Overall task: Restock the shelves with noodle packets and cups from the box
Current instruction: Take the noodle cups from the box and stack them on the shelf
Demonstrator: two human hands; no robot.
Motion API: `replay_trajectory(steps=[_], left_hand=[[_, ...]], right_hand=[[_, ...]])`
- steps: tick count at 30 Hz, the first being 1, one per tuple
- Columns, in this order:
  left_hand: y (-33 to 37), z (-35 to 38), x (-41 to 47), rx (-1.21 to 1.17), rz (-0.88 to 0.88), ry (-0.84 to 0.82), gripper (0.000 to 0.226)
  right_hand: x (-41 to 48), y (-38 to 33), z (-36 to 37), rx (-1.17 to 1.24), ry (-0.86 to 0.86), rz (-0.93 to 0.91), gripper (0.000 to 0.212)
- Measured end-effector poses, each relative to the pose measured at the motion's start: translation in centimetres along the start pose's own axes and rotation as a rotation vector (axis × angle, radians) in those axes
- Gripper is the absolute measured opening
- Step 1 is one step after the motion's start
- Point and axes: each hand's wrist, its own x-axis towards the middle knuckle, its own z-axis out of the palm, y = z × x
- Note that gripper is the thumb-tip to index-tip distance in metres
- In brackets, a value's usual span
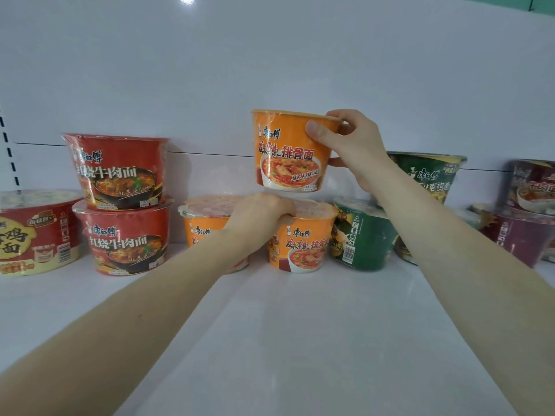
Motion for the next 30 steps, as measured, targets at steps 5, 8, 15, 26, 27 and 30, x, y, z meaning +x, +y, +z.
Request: replay_trajectory(steps=[5,8,15,26,27,30], left_hand=[[-0.5,0.3,-0.1,-0.051,0.008,-0.001,0.026],[-0.6,0.8,-0.4,-0.032,0.012,0.045,0.024],[1.4,0.0,-5.2,-0.08,0.144,-0.031,0.035],[1.5,0.8,-11.1,-0.358,-0.004,-0.418,0.045],[1.5,0.8,-11.1,-0.359,-0.003,-0.415,0.045],[1.4,1.0,-11.2,-0.361,0.002,-0.403,0.045]], right_hand=[[0.2,0.2,0.0,-0.009,0.002,-0.006,0.056],[0.3,0.3,0.2,0.002,-0.002,0.002,0.056],[0.6,0.2,1.5,0.028,-0.03,0.03,0.056],[-0.5,2.4,4.0,-0.03,-0.102,0.076,0.061],[-0.5,2.5,4.2,-0.036,-0.105,0.075,0.061],[-0.6,2.7,4.6,-0.048,-0.101,0.072,0.062]])
